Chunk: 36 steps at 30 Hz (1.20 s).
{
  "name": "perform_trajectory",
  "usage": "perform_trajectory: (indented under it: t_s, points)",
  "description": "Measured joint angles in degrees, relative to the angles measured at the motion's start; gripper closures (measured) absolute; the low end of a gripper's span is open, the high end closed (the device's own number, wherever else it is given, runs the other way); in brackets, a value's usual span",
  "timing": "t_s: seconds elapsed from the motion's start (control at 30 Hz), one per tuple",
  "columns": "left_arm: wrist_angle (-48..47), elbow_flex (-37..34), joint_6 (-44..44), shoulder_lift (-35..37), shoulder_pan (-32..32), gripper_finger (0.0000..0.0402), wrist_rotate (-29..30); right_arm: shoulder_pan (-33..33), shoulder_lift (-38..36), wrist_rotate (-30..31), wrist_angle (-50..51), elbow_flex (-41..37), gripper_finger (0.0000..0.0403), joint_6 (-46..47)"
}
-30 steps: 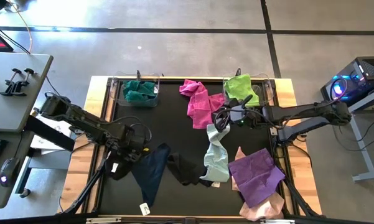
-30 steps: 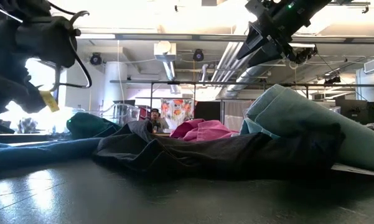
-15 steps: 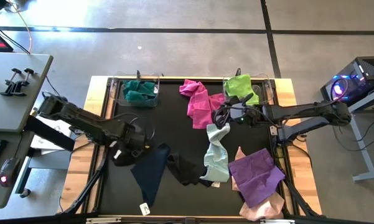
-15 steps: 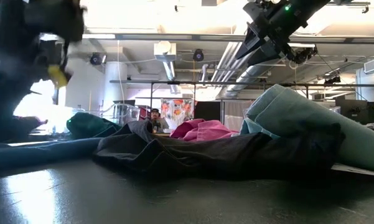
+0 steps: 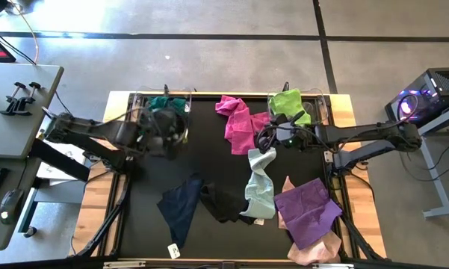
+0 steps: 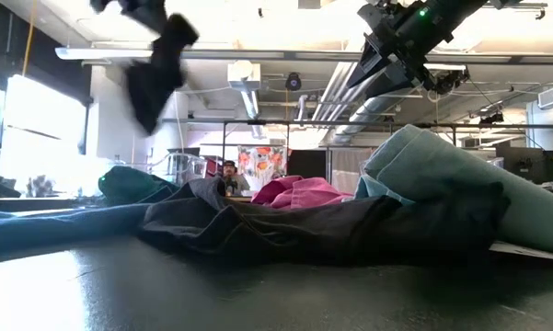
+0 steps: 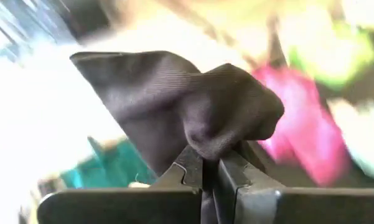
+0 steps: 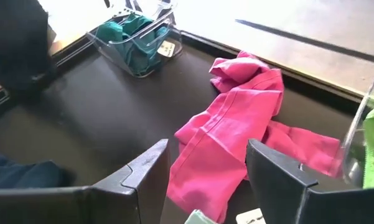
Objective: Sort towels by color in basket
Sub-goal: Put the left black kitchen towel into the left transparent bin
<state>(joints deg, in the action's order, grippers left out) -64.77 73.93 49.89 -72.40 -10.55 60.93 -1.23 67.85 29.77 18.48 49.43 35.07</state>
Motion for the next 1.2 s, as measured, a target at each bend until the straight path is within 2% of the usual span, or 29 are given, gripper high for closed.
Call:
perform_trajectory:
  t_s: [0.07,0.13,0.2,0.27,0.4,0.57,0.73,0.93,1.2]
  points:
    - [5.0,1.7,-7.3,0.0,2.5,0.0400,8.1,0.0,0.0,-1.2,0.0,0.0,0.0202,0.0]
    - [10.9,2.6,-16.8,0.0,6.6,0.0400,10.0,0.3,0.0,-1.6,0.0,0.0,0.0202,0.0]
    - [16.3,2.6,-27.4,0.0,11.4,0.0401,6.9,0.6,0.0,-1.7,0.0,0.0,0.0202,-0.1]
    - [19.1,2.6,-36.7,-0.1,16.8,0.0401,1.0,0.9,0.0,-1.8,0.0,0.0,0.0202,-0.1]
    - [20.6,2.5,-45.0,-0.9,28.1,0.0401,-9.4,1.7,0.0,-1.8,0.0,0.0,0.0202,-0.5]
    - [20.0,2.5,-48.2,-2.9,40.1,0.0401,-19.3,2.9,0.0,-1.7,0.1,0.0,0.0202,-0.6]
    - [16.9,2.5,-48.5,-5.8,47.5,0.0401,-26.9,3.7,0.0,-1.7,0.7,0.0,0.0202,-0.6]
    - [12.7,0.3,-47.0,-10.4,51.7,0.0401,-37.3,4.7,0.0,-1.6,1.4,0.0,0.0202,-0.6]
    - [12.2,-7.3,-38.7,-17.6,53.0,0.0401,-41.0,4.7,0.0,-1.8,2.5,0.0,0.0202,-0.6]
